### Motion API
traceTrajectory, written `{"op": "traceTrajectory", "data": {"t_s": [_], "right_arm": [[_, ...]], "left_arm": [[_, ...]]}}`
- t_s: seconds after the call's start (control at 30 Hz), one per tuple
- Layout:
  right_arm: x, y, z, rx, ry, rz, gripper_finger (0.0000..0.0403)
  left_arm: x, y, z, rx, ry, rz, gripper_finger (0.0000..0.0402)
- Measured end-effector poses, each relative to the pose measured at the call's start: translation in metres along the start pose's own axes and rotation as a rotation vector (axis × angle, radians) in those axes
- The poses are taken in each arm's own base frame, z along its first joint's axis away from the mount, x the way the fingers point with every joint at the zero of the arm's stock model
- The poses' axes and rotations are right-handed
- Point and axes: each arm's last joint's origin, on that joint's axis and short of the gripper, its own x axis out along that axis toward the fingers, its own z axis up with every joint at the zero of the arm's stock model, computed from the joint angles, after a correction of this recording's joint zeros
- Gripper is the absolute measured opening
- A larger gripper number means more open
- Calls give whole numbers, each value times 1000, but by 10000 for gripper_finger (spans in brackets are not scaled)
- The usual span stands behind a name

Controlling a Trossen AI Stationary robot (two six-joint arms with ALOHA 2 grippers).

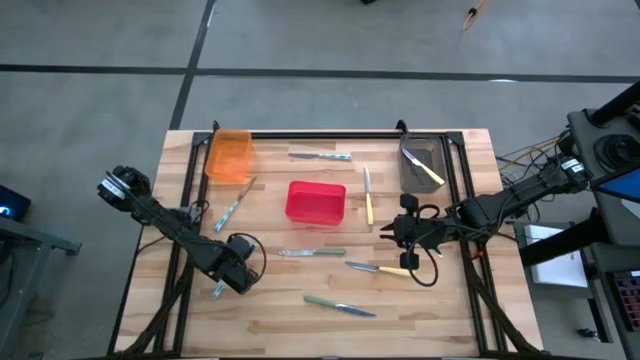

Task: Sort silverware by color (type)
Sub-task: Put the bottom white patterned table knife into the red bin

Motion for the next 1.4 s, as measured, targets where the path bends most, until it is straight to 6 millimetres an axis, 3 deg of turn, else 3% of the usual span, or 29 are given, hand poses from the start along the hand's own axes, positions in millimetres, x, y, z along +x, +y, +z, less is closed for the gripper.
{"op": "traceTrajectory", "data": {"t_s": [0.27, 0.57, 0.93, 1.4], "right_arm": [[0, 0, 0, 0, 0, 0, 61], [0, 0, 0, -3, 1, 0, 61], [0, 0, 0, -10, 1, 0, 61], [0, 0, 0, -12, 1, 0, 61]], "left_arm": [[-34, -14, 4, 15, -76, -11, 1], [-88, -38, 11, 53, -237, -137, 0], [-150, -52, 35, 138, -449, -241, 0], [-172, -46, 95, 257, -523, -177, 0]]}}
